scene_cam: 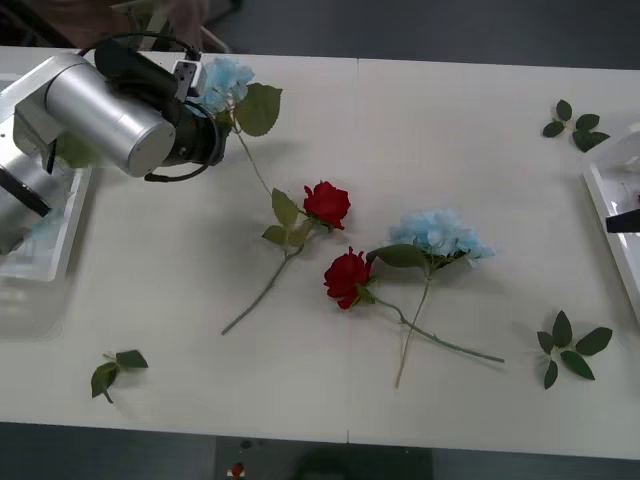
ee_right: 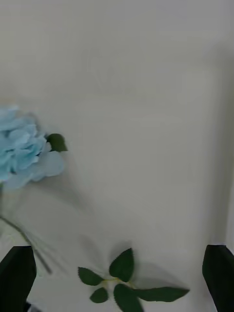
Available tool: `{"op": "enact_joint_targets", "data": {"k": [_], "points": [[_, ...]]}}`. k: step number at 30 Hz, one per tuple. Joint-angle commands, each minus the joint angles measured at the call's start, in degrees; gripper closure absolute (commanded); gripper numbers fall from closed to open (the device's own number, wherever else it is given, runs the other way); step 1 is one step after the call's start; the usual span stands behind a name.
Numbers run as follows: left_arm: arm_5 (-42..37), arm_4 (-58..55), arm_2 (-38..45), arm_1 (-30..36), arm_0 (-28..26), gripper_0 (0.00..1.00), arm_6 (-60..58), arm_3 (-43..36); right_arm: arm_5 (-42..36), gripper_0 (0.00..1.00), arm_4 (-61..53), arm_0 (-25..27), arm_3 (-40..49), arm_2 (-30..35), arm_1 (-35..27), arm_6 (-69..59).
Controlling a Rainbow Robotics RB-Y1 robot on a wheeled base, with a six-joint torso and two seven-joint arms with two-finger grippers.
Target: Put the red flowers into the right box and the blue flowers into the left box
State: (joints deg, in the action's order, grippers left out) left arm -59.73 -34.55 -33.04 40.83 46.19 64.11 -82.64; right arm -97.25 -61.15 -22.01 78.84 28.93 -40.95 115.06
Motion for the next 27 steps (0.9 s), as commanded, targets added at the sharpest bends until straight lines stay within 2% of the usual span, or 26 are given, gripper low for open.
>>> {"op": "enact_joint_targets", "data": {"k": [1,4,6,7,8,9,11,17,20,21,27], "points": [[2.78,0.36,1.05,4.7,-4.97,1.0,2.86,-4.19,-4.26,0.0,-0.9,-0.49,9.4,0.34,4.12,-10.3],[4.71,0.71,1.05,6.28,-7.34,1.0,3.04,-5.69,-5.76,0.0,0.16,-0.31,15.29,-0.89,7.29,-16.19],[5.59,1.85,1.05,6.72,-8.4,0.6,3.13,-6.3,-5.76,0.0,2.62,0.04,20.12,-2.74,10.1,-20.23],[5.86,2.2,1.05,6.9,-8.75,0.44,3.22,-6.57,-5.49,0.0,4.2,0.3,22.49,-3.88,11.42,-22.52],[5.86,2.29,1.05,6.9,-8.75,0.38,3.22,-6.57,-5.4,0.0,5.17,0.48,23.73,-4.58,12.12,-23.75],[5.86,2.47,1.05,6.9,-8.75,0.25,3.22,-6.65,-5.32,0.0,7.01,0.48,25.83,-5.81,13.44,-26.03],[5.86,2.64,1.4,6.9,-8.75,0.12,3.3,-6.65,-5.49,0.0,9.82,0.48,28.21,-7.84,15.99,-29.28],[6.03,1.67,2.11,6.9,-8.75,0.08,2.95,-6.74,-5.84,0.0,16.5,0.65,29.26,-13.46,20.74,-35.61],[5.42,-4.21,4.83,5.32,-8.66,0.04,2.07,-6.74,-5.76,0.0,20.37,1.0,29.26,-17.15,21.7,-38.86],[4.1,-6.24,6.59,4.44,-8.75,0.0,0.67,-6.74,-5.4,0.0,21.34,1.27,29.26,-18.65,21.7,-39.83],[0.85,-9.31,11.25,0.04,-8.66,0.0,-8.65,-6.74,-2.15,0.0,25.47,3.2,29.26,-24.8,21.7,-45.28]]}}
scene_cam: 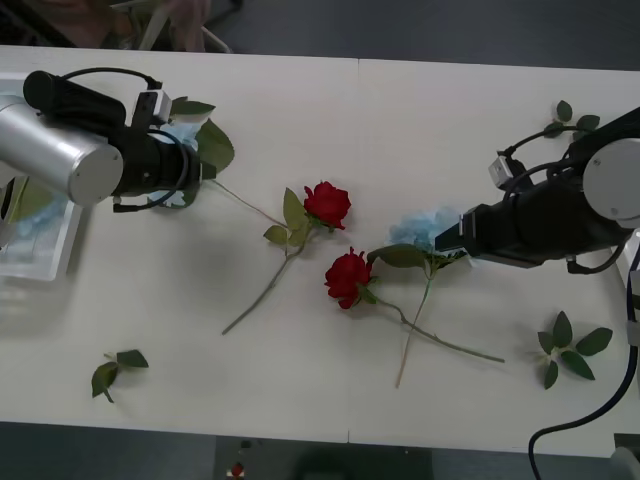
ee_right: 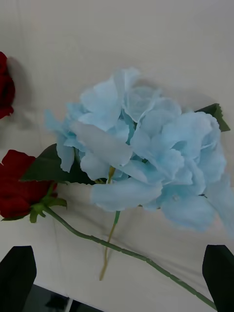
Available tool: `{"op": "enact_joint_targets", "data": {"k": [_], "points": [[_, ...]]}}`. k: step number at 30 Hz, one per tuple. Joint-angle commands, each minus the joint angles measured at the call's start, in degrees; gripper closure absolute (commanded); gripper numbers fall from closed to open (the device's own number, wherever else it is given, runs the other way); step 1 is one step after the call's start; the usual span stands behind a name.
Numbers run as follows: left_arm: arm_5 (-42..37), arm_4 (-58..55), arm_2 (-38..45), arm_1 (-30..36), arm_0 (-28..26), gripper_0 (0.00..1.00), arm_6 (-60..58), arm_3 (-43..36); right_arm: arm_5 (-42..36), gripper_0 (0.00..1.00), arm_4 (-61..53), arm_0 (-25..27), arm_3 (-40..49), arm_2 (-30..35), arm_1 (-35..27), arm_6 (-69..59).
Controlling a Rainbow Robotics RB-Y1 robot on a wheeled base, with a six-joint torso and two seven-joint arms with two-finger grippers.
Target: Put the red flowers into the right box and the blue flowers into the left box
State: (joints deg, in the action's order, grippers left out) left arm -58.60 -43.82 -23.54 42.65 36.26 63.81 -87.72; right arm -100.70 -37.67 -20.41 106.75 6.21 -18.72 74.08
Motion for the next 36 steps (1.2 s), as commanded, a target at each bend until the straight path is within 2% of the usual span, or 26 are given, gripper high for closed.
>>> {"op": "enact_joint_targets", "data": {"k": [1,10,17,24,30,36], "points": [[-0.37,0.4,1.74,-2.57,1.27,0.0,-10.72,-1.67,1.82,0.0,2.86,1.95,1.36,-3.13,-0.44,-5.27],[-0.37,5.76,1.74,-7.93,1.44,0.0,-28.04,0.7,3.49,0.0,8.75,4.41,1.36,-8.05,-0.44,-7.81],[1.03,6.73,2.89,-10.04,2.85,0.0,-39.64,7.65,7.27,0.0,10.69,6.43,0.83,-10.87,-0.53,-7.81],[5.08,7.16,4.29,-10.48,3.99,0.0,-45.0,12.22,12.19,0.0,12.71,6.35,-2.95,-14.21,-0.44,-7.99],[5.08,7.16,4.21,-10.39,7.77,0.0,-44.74,17.93,13.68,0.0,14.29,6.43,-4.0,-16.32,-0.35,-8.34],[5.43,6.99,1.39,-10.39,8.74,0.0,-44.04,21.09,15.79,0.0,15.52,6.43,-6.64,-17.46,-0.26,-8.25]]}}
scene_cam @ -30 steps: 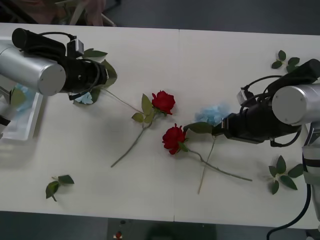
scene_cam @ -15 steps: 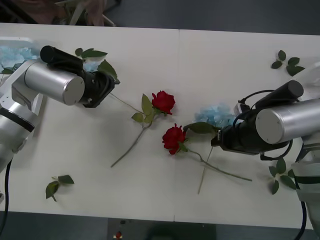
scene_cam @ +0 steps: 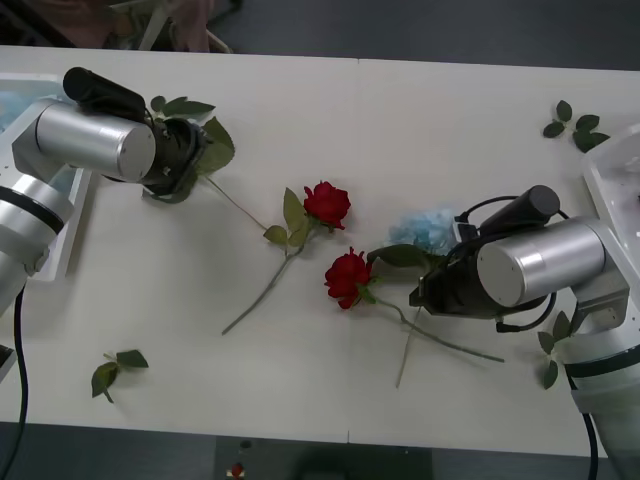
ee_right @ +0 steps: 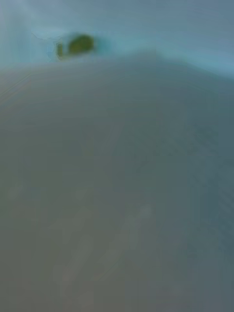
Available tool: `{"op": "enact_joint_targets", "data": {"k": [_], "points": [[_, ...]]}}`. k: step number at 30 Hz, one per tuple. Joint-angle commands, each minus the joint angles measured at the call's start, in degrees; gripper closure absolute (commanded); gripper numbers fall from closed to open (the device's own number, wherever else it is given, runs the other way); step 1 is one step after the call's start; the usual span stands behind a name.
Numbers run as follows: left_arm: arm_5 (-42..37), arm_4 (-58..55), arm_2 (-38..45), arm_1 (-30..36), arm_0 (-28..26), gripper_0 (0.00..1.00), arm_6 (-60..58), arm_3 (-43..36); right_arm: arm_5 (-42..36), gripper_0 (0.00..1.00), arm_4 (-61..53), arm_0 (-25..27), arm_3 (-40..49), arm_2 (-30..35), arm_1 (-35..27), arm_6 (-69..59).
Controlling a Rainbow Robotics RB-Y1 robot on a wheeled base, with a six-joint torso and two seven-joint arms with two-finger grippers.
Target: Put the red flowers into the right box and the blue flowers into the left box
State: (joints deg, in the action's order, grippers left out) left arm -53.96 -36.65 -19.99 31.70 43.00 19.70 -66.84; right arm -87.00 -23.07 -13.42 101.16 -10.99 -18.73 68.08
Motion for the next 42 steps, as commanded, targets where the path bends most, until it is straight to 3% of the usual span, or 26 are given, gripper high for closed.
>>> {"op": "enact_joint_targets", "data": {"k": [1,7,8,10,11,12,28,29,30,32,33,35,42], "points": [[1.14,-0.17,-2.95,0.55,2.09,0.0,0.16,0.4,2.45,0.0,1.01,-0.64,-1.49,-0.35,-0.17,-2.25],[1.93,-0.09,-11.91,0.55,5.25,0.0,1.22,4.79,3.51,0.0,1.8,-0.64,-2.02,-1.22,-0.17,-2.34],[1.93,-0.17,-13.93,0.55,6.13,0.0,1.31,5.84,3.51,0.08,1.89,-0.55,-2.02,-1.4,-0.17,-2.16],[1.93,-0.61,-16.39,0.55,7.36,0.0,1.22,7.51,3.51,0.5,2.24,-0.55,-2.02,-1.66,-0.17,-2.34],[1.93,-1.32,-16.83,0.47,7.62,0.0,1.31,8.13,3.51,0.79,2.33,-0.55,-2.11,-1.75,-0.17,-2.43],[1.93,-2.37,-16.83,0.38,7.8,0.0,1.31,8.66,3.51,1.0,2.42,-0.64,-2.28,-1.84,-0.17,-2.43],[1.84,-5.8,-16.83,0.29,7.8,0.0,3.15,12.96,3.77,1.0,3.91,-1.08,-0.79,-0.7,-0.35,-2.16],[1.84,-6.5,-16.83,0.29,7.8,0.04,3.41,13.32,3.77,1.0,3.83,-1.25,-0.26,-0.35,-0.52,-1.99],[1.84,-7.56,-16.83,0.38,7.89,0.44,3.94,13.4,3.77,1.0,3.83,-1.52,0.79,0.18,-0.96,-1.72],[1.84,-7.91,-16.83,0.38,7.8,0.82,4.47,13.49,3.77,1.0,3.74,-1.96,2.11,0.71,-1.84,-1.37],[1.84,-7.91,-16.83,0.29,7.8,0.91,4.73,13.4,3.77,1.0,3.74,-2.22,2.9,0.89,-2.37,-1.28],[1.84,-7.47,-16.74,0.38,7.8,0.99,5.26,13.49,3.94,1.0,3.65,-2.66,4.84,1.5,-3.69,-1.11],[1.67,-7.38,-16.83,0.38,7.8,1.0,6.23,13.84,7.55,1.0,2.68,-3.89,9.85,5.1,-8.08,0.83]]}}
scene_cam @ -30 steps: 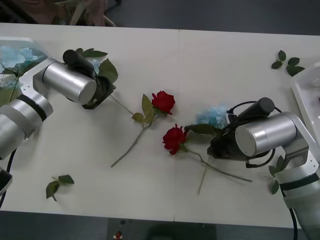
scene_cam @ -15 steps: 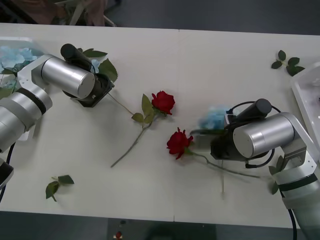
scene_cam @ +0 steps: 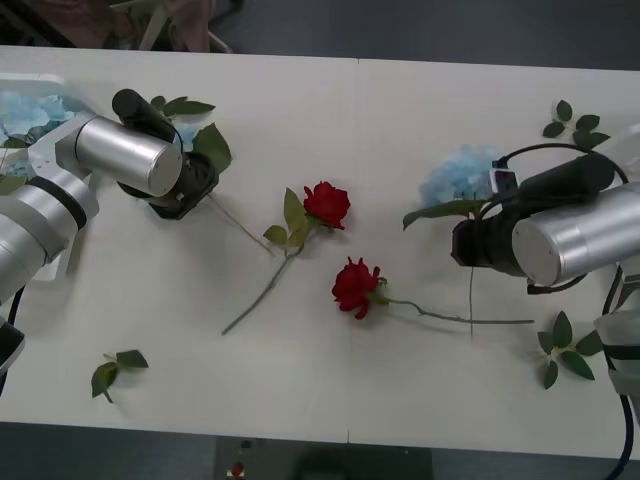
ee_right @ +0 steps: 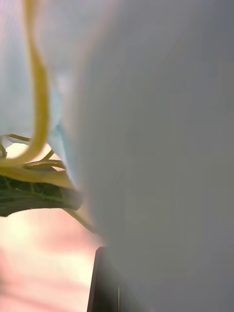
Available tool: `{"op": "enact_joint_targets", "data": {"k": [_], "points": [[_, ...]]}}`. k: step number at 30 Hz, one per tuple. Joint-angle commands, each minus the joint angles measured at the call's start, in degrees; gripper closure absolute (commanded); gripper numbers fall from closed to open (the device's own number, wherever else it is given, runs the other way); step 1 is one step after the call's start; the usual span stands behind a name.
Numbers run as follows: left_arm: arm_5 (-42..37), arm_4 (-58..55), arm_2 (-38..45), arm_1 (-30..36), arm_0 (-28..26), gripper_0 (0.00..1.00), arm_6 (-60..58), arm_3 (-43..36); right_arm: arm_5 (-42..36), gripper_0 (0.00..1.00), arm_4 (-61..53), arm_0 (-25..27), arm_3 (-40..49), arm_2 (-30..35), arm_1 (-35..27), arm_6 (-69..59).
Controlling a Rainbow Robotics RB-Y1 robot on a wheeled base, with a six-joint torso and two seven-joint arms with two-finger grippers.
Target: Put the red flowers into the right box and the blue flowers into the left box
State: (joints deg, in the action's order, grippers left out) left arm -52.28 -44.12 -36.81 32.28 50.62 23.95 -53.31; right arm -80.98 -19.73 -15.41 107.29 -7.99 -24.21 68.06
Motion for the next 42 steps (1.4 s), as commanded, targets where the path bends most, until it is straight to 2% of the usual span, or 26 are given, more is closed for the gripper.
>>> {"op": "enact_joint_targets", "data": {"k": [1,7,15,18,21,27,30,33,35,39,42], "points": [[-0.28,0.09,0.07,-0.2,0.18,1.0,2.16,0.39,2.49,1.0,-0.84,-2.08,4.15,2.62,-3.03,1.2],[-0.28,0.35,-0.02,-0.2,0.18,1.0,2.95,0.48,5.75,1.0,-5.06,-2.79,6.61,6.4,-4.0,2.78],[-0.37,0.53,-0.02,1.03,0.18,1.0,4.09,-1.36,5.4,1.0,-24.57,-4.11,7.23,15.02,-3.3,10.78],[-2.74,0.09,0.07,3.67,0.18,1.0,4.71,-7.08,4.08,1.0,-33.01,-4.37,7.05,17.92,-2.86,15.26],[-8.46,-0.7,0.69,8.15,0.18,1.0,7.61,-17.36,2.58,1.0,-44.96,-4.46,6.0,21.61,-1.54,20.88],[-22.17,-6.24,9.65,13.07,-1.05,1.0,17.71,-34.41,-2.51,1.0,-56.47,-5.78,5.91,25.04,0.75,29.32],[-29.46,-9.84,17.65,17.38,-4.92,1.0,24.48,-43.81,-3.83,1.0,-60.52,-6.57,5.91,25.74,1.8,33.1],[-31.66,-14.85,25.3,21.6,-10.55,1.0,35.82,-49.09,-4.89,1.0,-63.07,-7.36,5.82,26.35,2.77,36.18],[-32.1,-16.87,29.51,22.92,-14.06,1.0,41.45,-50.76,-5.15,1.0,-64.38,-7.71,5.47,26.53,3.21,36.97],[-32.89,-21.44,42.87,24.24,-25.49,1.0,57.53,-52.95,-5.24,1.0,-68.69,-8.24,4.15,26.79,4.35,37.67],[-32.89,-21.88,49.99,24.24,-31.9,1.0,66.85,-52.87,-5.24,1.0,-70.18,-8.5,3.89,26.79,4.96,37.93]]}}
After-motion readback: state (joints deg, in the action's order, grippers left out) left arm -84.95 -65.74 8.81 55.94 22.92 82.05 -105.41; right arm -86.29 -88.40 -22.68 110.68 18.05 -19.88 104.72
